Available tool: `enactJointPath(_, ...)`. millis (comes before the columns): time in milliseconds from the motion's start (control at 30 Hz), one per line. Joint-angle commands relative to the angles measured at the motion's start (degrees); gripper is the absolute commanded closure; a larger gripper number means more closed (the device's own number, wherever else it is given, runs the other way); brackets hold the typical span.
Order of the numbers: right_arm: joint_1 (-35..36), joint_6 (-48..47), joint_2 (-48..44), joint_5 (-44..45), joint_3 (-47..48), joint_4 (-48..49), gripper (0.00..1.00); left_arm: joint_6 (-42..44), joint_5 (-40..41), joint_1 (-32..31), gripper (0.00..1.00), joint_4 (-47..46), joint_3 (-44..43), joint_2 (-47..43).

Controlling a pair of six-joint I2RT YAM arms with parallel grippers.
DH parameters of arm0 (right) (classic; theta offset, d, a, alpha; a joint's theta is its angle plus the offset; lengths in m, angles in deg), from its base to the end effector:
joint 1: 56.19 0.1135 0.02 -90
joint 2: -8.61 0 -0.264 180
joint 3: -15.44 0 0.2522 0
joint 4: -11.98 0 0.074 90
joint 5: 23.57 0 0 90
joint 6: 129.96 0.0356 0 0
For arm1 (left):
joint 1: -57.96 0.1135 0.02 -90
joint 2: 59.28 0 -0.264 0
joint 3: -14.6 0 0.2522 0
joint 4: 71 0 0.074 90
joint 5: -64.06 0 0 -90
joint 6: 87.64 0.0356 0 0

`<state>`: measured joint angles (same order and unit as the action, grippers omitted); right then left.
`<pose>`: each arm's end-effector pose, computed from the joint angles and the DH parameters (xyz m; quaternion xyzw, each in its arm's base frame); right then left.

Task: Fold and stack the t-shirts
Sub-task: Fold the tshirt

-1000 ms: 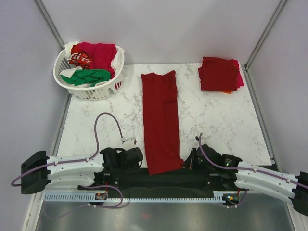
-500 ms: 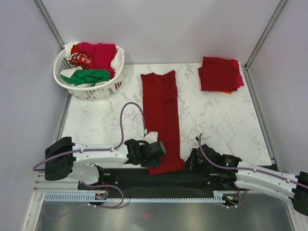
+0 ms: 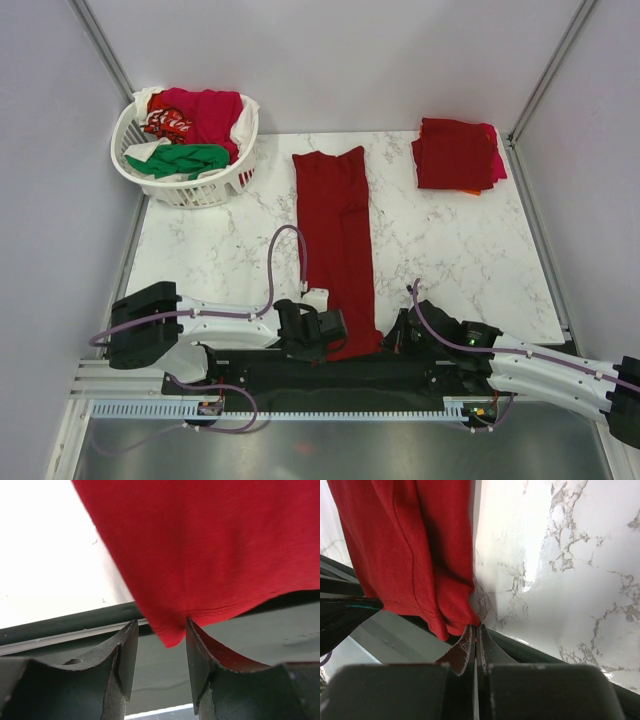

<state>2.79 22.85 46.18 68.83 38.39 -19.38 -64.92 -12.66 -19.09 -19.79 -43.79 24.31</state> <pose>0.0687 0.1114 0.1320 0.0388 0.9261 0.3179 0.1992 0.0627 -0.2362 0.1629 0.0704 0.9839 -0.0767 0.1453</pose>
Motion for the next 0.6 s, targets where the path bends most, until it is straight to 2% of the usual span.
enactJointPath(0, -0.09, 0.21, -0.12, 0.42, -0.58, -0.15, 1.00, -3.20, 1.49, -1.25, 0.51, 0.08, 0.68, 1.13)
enactJointPath(167, -0.18, 0.21, 0.14, 0.33, -0.40, -0.15, 1.00, -3.99, 2.80, -1.52, 0.63, -0.01, 0.85, 2.97)
enactJointPath(233, -0.10, 0.21, 0.14, 0.24, -0.40, -0.15, 1.00, -4.08, 2.98, -1.52, 0.74, -0.01, 0.85, 3.77)
enactJointPath(300, -0.09, 0.12, 0.06, -0.02, -0.23, -0.15, 1.00, -4.17, 2.81, -1.52, 0.96, -0.01, 0.50, 4.12)
enactJointPath(367, -0.10, -0.05, -0.29, -0.72, 0.39, -0.50, 1.00, -4.34, 2.54, -1.61, 0.98, 0.16, 0.32, 3.43)
enactJointPath(567, -0.01, 1.35, -1.43, -2.22, 6.62, -4.72, 1.00, -4.96, 0.79, -1.69, 0.98, 1.48, 0.59, -6.32)
